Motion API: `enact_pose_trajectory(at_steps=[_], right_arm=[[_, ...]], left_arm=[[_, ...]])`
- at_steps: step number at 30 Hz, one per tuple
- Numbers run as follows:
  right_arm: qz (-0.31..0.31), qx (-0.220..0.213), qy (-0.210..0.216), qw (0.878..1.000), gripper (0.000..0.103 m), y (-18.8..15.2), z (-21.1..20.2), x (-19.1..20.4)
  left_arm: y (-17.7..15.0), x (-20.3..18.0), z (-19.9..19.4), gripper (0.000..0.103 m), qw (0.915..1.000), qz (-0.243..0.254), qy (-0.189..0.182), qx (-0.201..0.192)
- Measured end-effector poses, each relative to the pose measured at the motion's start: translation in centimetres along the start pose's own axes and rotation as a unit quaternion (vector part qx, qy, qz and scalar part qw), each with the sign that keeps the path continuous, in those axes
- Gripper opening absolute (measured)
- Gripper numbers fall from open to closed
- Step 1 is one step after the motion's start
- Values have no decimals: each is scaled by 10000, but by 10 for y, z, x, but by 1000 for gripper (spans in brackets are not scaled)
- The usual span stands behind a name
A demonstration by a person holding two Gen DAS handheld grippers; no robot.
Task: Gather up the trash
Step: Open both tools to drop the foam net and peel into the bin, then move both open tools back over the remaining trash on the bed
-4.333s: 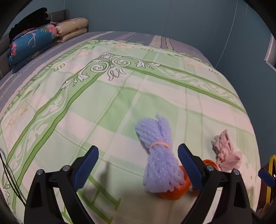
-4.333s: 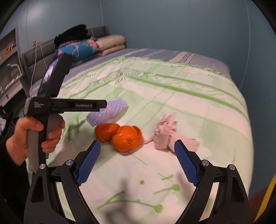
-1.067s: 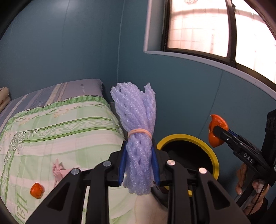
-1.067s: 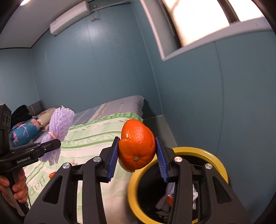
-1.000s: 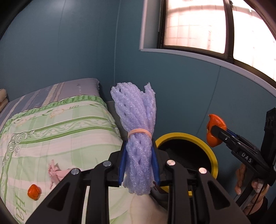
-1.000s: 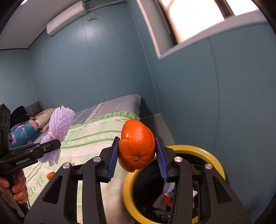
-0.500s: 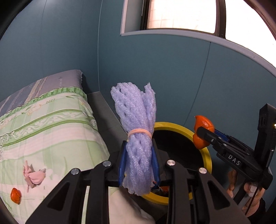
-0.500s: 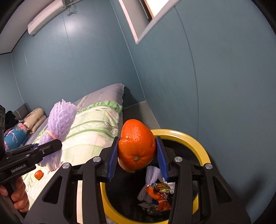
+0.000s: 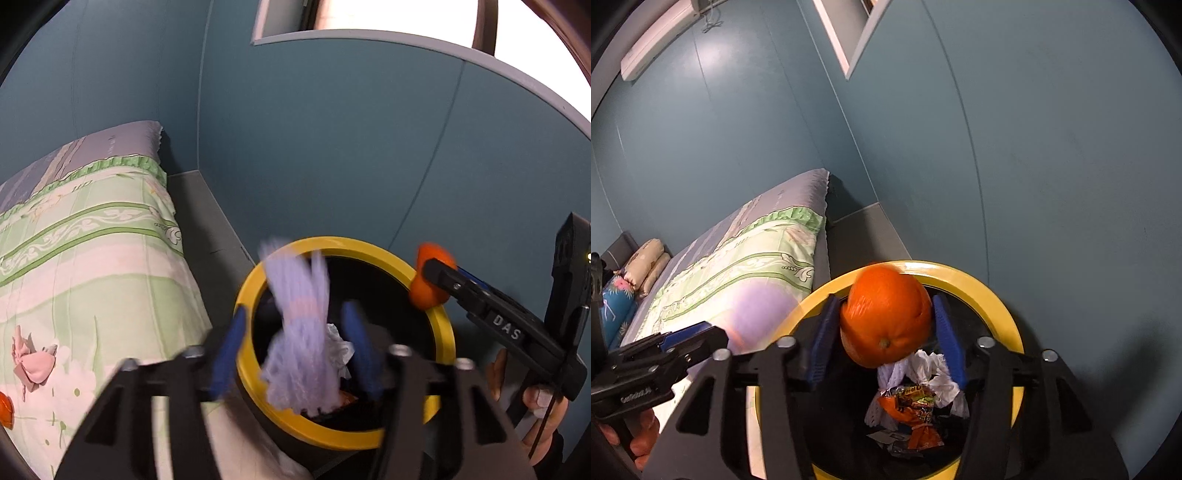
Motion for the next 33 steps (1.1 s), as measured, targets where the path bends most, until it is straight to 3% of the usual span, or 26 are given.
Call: enact_pose_trajectory(at_steps=[5,14,22,33], right_arm=[[49,-101,-69,9999,64,4,-4,-4],[-139,-249,34,9996,64,17,-22,16],[-683,-324,531,9957,68,33,-29,84],[-1440,-241,1306,9806,68,30,-29,200]], left_arm=[[2,17,-3,75,9994,-327,-59,30],[17,58,-39,77,9976,-529,242,-381],[20,130,-86,78,9902,-857,833,-720],[-4,232,-171,79,9682,-1537,1649,-1083]])
Point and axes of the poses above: each gripper's, at about its wrist camera, not at the fingertips, and z roughly the way its jaws point, x to its left, y to its top, the point moved 6 cm from there along z, roughly the way its jaws point, and after that the axes turned 10 degrees about -z, right-handed, at the moved point
